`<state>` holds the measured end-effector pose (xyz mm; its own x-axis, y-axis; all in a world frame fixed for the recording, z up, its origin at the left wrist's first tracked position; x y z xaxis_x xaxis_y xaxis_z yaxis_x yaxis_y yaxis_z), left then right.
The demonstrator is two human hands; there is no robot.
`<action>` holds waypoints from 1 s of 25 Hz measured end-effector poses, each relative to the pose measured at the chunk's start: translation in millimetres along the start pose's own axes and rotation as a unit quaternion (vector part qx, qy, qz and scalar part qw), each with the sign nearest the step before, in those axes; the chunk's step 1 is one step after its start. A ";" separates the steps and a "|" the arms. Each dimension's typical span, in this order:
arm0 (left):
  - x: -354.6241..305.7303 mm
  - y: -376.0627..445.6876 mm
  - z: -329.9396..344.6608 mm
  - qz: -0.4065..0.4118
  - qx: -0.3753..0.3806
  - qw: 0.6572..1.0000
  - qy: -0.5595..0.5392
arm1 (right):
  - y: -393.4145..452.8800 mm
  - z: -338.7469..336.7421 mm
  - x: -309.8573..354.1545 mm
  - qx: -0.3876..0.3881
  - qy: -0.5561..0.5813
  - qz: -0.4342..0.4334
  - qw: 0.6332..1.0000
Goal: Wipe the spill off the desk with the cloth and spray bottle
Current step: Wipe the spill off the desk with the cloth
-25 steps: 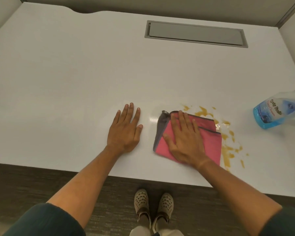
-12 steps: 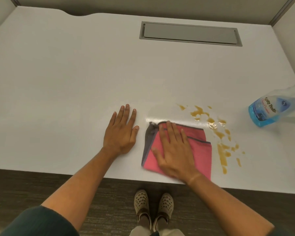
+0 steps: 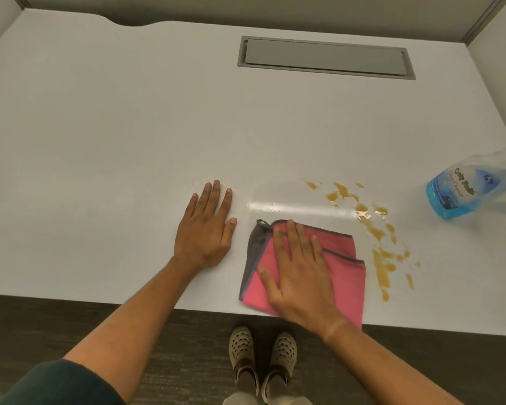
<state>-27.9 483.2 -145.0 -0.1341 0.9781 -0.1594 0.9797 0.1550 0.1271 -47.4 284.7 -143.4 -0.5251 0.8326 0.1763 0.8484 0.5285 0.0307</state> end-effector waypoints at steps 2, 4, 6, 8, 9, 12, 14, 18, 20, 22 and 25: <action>-1.6 -0.3 -0.4 0.001 0.000 1.000 0.001 | 25.6 -1.2 -6.3 -0.007 0.003 0.036 0.999; -1.6 -0.5 -0.4 0.003 0.004 1.000 0.003 | 70.3 -9.7 -14.9 -0.026 0.001 0.080 0.996; -0.8 -0.9 -0.4 0.003 0.004 1.000 0.005 | 112.5 -14.7 -28.2 -0.025 0.002 0.116 0.993; 0.3 -1.6 -0.5 0.002 0.004 1.000 0.003 | 136.7 -14.6 -40.1 -0.012 0.003 0.146 0.989; 1.5 -1.4 -0.5 0.002 0.005 1.000 0.002 | 141.1 -15.4 -43.2 -0.015 0.005 0.156 0.988; 0.6 -1.6 -1.0 0.005 0.009 1.000 -0.004 | 119.0 -20.9 -50.9 -0.039 0.012 0.183 0.982; -0.2 -1.4 -2.0 0.001 0.007 1.000 -0.003 | 75.6 -22.6 -43.3 -0.054 -0.004 0.164 0.985; -2.3 -1.7 -2.5 -0.002 0.007 1.000 0.009 | 29.1 -13.9 -35.2 -0.033 -0.004 0.152 0.988; -1.8 -1.6 -2.6 -0.001 0.008 1.000 0.009 | 64.7 -16.7 -43.5 -0.041 -0.006 0.173 0.984; -2.0 -2.5 -3.1 0.000 0.009 1.000 0.007 | 106.7 -24.7 -58.7 -0.038 0.004 0.201 0.979; -2.1 -2.4 -3.9 0.000 0.015 1.000 0.006 | 115.2 -24.6 -66.5 -0.045 0.002 0.208 0.977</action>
<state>-30.5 481.2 -141.1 -0.1349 0.9797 -0.1480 0.9839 0.1501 0.0970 87.0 286.2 -127.4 -0.1334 0.9714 0.1963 0.9909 0.1279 0.0409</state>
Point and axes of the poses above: each hand's wrist, its own y-axis towards the middle knuckle, its own z-axis out of the palm, x = y × z, the point moved 8 cm from there along y, towards the middle knuckle, and after that the axes turned 7 degrees about -x, right-handed, at the moved point
